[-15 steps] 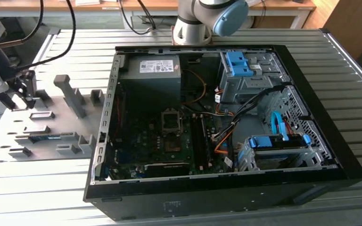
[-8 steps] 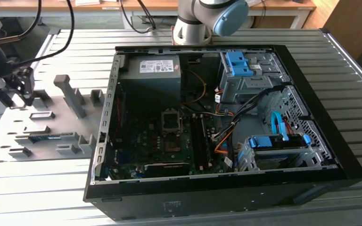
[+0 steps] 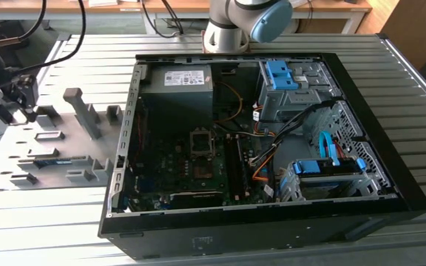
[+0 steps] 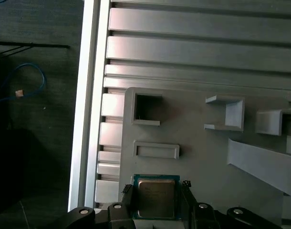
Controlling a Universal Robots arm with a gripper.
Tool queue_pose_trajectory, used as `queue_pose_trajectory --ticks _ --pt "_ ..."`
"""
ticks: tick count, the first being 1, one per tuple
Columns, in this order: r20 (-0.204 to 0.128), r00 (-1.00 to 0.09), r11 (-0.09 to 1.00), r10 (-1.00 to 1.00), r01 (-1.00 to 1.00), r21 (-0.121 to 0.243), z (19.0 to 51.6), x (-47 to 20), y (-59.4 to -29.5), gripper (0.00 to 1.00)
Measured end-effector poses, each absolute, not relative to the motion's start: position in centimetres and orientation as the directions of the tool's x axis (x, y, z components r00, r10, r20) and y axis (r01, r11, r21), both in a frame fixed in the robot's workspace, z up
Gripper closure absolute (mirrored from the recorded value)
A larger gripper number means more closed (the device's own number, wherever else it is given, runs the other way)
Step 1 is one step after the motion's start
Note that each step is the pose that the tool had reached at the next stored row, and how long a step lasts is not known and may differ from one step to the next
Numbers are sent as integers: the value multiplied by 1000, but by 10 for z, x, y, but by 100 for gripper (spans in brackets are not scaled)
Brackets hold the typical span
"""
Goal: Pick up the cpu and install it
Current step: 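Pick up the cpu and move it towards the insertion slot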
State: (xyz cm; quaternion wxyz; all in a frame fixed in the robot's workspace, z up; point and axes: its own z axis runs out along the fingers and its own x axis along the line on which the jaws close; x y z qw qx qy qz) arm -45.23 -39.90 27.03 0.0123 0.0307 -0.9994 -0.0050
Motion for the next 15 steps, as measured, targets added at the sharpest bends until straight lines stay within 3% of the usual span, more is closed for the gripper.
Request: queue_pose_trajectory --ticks 15 --pt "24 -998 998 -61 -61 11 285 -452 -399 53"
